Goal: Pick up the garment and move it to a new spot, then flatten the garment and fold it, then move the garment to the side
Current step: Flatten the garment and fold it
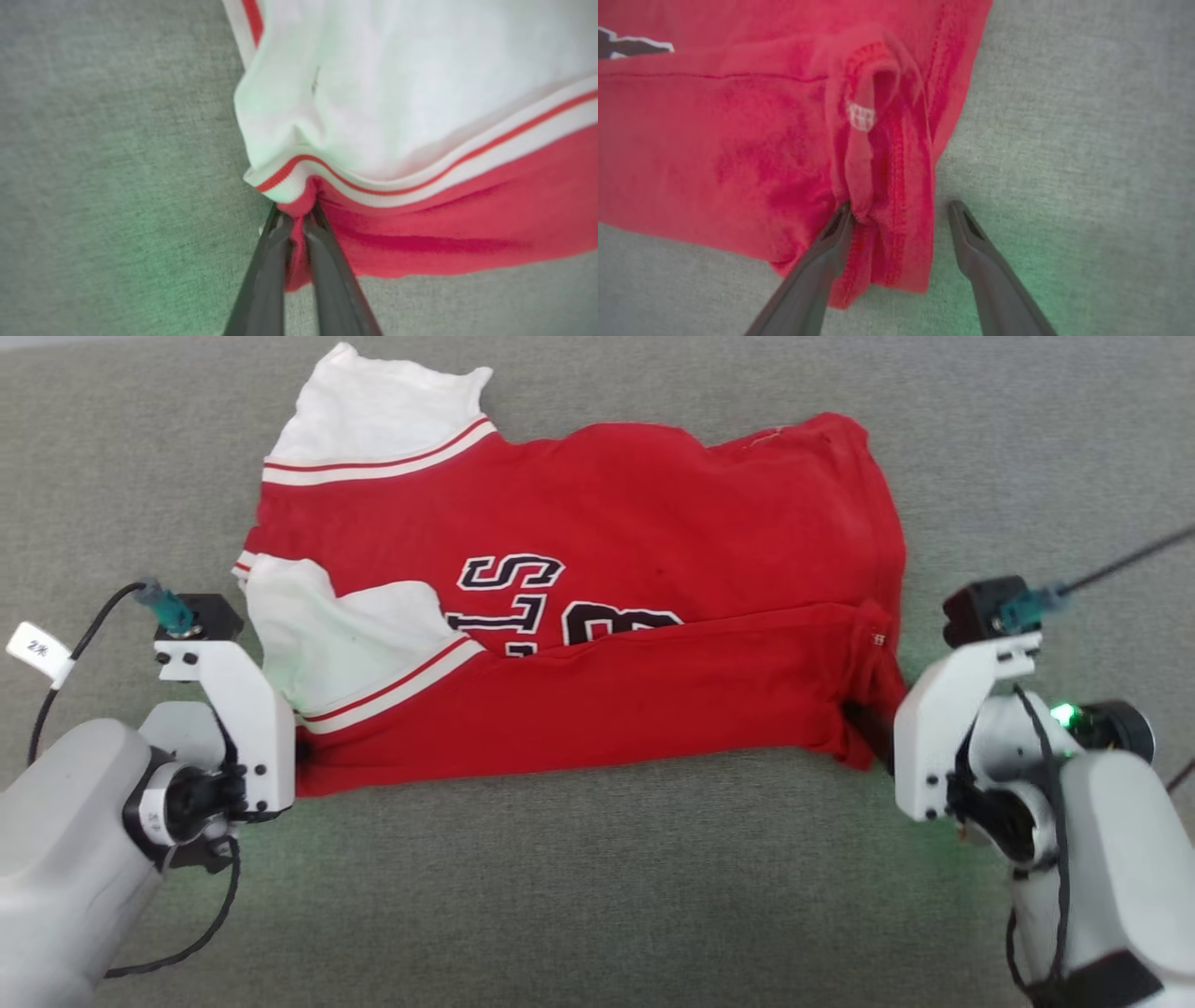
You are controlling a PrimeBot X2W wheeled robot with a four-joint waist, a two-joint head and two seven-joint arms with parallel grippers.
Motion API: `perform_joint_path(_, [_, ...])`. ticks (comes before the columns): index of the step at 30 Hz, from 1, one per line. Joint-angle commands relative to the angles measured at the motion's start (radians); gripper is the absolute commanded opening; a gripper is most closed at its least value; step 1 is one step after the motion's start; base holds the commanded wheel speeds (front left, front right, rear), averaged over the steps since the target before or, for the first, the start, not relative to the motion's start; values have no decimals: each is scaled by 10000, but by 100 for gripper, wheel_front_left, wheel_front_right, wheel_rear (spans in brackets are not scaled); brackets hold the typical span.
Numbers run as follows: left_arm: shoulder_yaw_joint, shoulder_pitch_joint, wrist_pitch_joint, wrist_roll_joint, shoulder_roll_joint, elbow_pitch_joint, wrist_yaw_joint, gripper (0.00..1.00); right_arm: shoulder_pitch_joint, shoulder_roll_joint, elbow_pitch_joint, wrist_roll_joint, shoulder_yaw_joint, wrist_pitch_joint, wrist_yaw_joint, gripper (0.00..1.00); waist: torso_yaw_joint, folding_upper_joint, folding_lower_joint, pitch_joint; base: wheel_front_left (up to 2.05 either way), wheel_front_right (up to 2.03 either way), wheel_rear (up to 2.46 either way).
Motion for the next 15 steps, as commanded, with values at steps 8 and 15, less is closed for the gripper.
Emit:
perform_joint_path(8, [-341,-74,-402,177,-948,867,-294,0,-606,-32,1971,192,645,234,-7,0,372,-3,0,81,0,0,0])
perform_joint_path(15, [-154,-157,102,-54,-349,554,-149,0,-666,-862,1173,817,714,674,-10,0,513,-3,0,-191,0,0,0])
